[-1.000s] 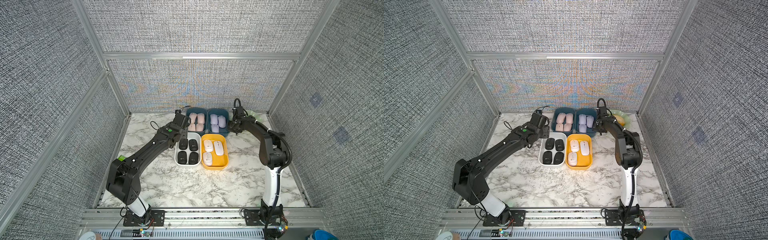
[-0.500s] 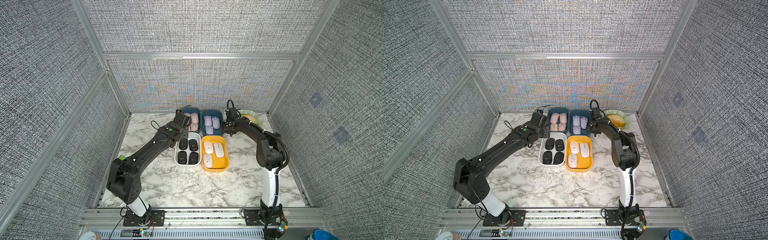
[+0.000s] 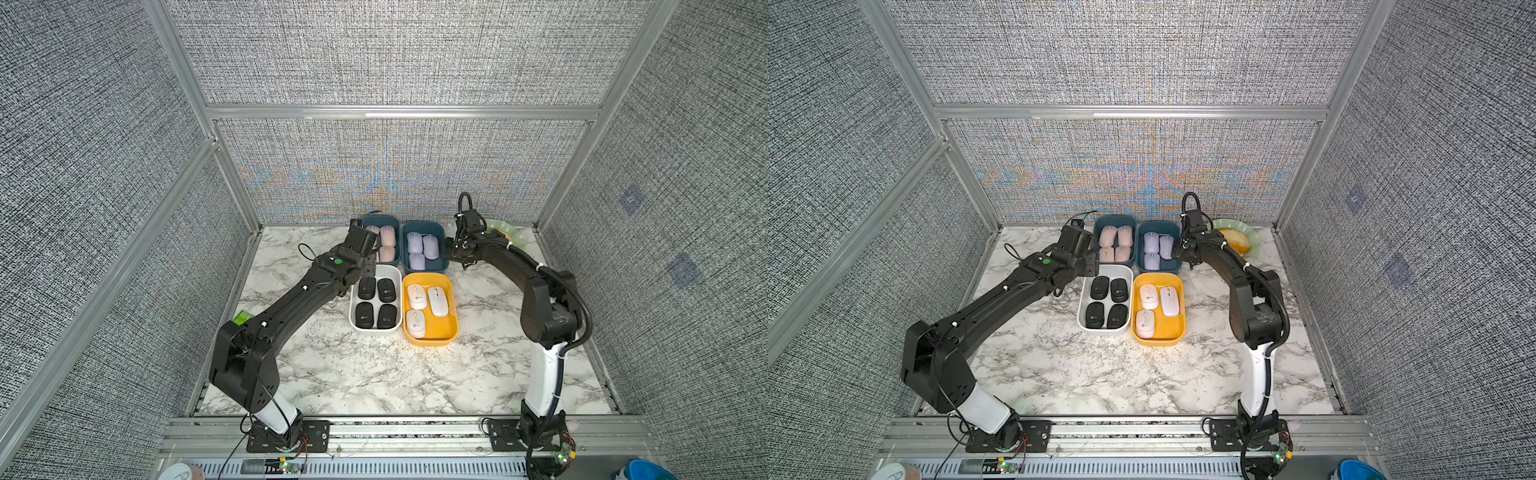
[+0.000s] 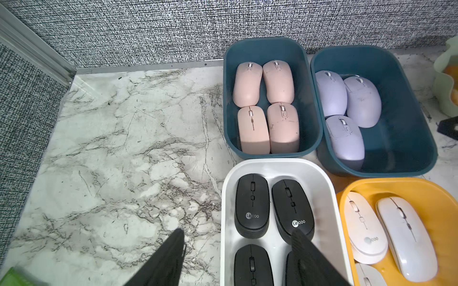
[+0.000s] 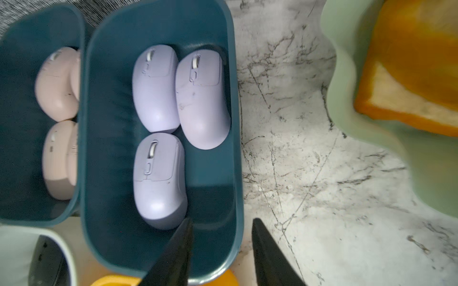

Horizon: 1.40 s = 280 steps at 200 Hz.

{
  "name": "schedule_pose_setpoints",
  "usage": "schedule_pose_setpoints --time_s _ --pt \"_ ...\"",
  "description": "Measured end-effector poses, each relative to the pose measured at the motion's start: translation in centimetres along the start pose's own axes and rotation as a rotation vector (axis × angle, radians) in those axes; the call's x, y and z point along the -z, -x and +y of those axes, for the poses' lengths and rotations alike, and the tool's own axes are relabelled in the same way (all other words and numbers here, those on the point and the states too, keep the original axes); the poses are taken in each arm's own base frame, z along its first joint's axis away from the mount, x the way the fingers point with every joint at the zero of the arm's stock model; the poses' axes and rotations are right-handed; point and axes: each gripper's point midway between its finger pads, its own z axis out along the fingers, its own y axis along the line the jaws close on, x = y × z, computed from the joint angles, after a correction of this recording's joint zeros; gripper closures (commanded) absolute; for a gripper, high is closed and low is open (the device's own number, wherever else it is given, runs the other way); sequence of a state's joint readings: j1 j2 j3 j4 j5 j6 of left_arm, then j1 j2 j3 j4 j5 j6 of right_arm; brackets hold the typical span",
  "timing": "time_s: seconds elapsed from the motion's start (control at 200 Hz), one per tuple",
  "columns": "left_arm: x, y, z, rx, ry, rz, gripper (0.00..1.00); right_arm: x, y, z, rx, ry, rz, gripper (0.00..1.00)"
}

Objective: Place the mice by color into the storage box
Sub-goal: Adjust the storage box at the center of the board, then reset both arms

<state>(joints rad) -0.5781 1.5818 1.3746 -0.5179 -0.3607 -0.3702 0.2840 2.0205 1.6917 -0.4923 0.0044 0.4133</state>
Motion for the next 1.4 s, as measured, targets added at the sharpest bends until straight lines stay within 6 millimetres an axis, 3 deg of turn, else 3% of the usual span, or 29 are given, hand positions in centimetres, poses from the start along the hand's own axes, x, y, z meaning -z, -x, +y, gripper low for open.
schedule_pose_setpoints --time_s 0.225,0.27,0.28,0.305,0.325,0.505,0.62,0.775,0.921,1.016,1.191,1.401 --pt "3.0 1.7 0.6 0.025 -0.034 -0.094 0.29 4.9 -1.6 -0.8 -0.005 0.015 -0.062 0.34" --pt "3.8 1.9 0.7 0.027 -0.046 -0.124 0.22 6.3 -1.9 -0.7 -0.001 0.03 -0.084 0.3" --pt "4.0 2.0 0.8 0.028 -0.048 -0.131 0.19 6.6 -2.0 -0.6 0.0 0.034 -0.09 0.28" --pt "4.6 2.2 0.9 0.03 -0.055 -0.152 0.03 7.5 -2.1 -0.5 0.002 0.046 -0.106 0.06" --pt "5.0 2.3 1.0 0.034 -0.062 -0.168 0.01 8.3 -2.2 -0.4 0.004 0.055 -0.119 0.01" --pt "8.6 2.1 1.7 0.076 -0.164 -0.348 0.01 14.2 -3.5 0.0 0.025 0.124 -0.233 0.01" --pt "9.4 1.5 2.2 0.072 -0.185 -0.44 0.01 17.1 -4.5 -0.1 0.034 0.159 -0.283 0.01" --pt "10.7 3.7 3.8 0.149 -0.123 -0.556 0.01 20.7 -4.8 0.4 0.073 0.222 -0.396 0.01" --pt "9.9 4.1 4.8 0.133 -0.034 -0.597 0.01 20.8 -5.7 0.6 0.117 0.251 -0.44 0.01" --pt "8.6 2.9 5.1 0.067 0.01 -0.611 0.01 19.9 -5.8 1.0 0.166 0.237 -0.407 0.01" --pt "6.6 0.8 5.2 -0.132 0.046 -0.63 0.01 20.5 -4.8 1.4 0.21 0.224 -0.422 0.01" --pt "5.2 1.7 9.1 -0.146 0.109 -0.662 0.01 19.5 -6.4 -1.1 0.217 0.163 -0.455 0.01"
